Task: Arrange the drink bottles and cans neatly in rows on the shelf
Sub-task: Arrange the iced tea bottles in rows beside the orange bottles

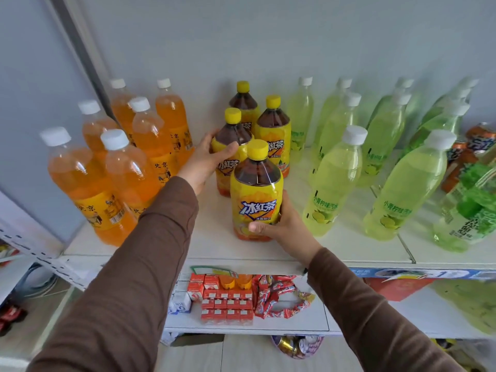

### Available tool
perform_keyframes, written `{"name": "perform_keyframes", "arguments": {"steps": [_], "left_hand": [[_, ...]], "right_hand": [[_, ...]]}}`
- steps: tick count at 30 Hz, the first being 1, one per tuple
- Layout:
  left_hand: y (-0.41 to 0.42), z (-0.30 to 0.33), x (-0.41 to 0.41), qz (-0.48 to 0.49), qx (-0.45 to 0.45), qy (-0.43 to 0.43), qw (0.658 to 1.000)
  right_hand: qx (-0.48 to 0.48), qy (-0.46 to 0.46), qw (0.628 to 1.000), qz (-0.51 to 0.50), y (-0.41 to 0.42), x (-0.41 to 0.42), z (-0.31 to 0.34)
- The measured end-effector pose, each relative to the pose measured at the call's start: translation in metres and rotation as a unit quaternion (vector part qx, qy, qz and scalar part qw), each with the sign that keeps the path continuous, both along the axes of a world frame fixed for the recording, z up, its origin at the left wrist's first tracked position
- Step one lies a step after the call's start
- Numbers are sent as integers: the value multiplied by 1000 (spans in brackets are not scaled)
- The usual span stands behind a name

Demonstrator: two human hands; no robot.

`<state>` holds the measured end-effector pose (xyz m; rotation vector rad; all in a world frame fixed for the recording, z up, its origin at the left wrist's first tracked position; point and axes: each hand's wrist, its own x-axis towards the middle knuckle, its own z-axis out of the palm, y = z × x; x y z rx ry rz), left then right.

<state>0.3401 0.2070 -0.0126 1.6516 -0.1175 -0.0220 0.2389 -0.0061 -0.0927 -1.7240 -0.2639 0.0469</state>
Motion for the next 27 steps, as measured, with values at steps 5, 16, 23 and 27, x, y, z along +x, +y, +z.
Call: {"name": "perform_keyframes", "arguments": {"steps": [5, 16, 23, 27], "left_hand": [[-3, -4, 1, -26, 37, 1, 999], [-6, 7, -25, 36, 35, -33, 998], [15, 34, -47, 16, -38, -9, 999], [19, 38, -55, -6, -62, -9, 998]], "right_hand": [[21, 9, 1000, -8, -5, -5, -1], [77, 24, 997, -17, -15, -30, 14], [119, 37, 992, -1, -9, -39, 32], [129, 31, 991, -1, -6, -40, 40]]}}
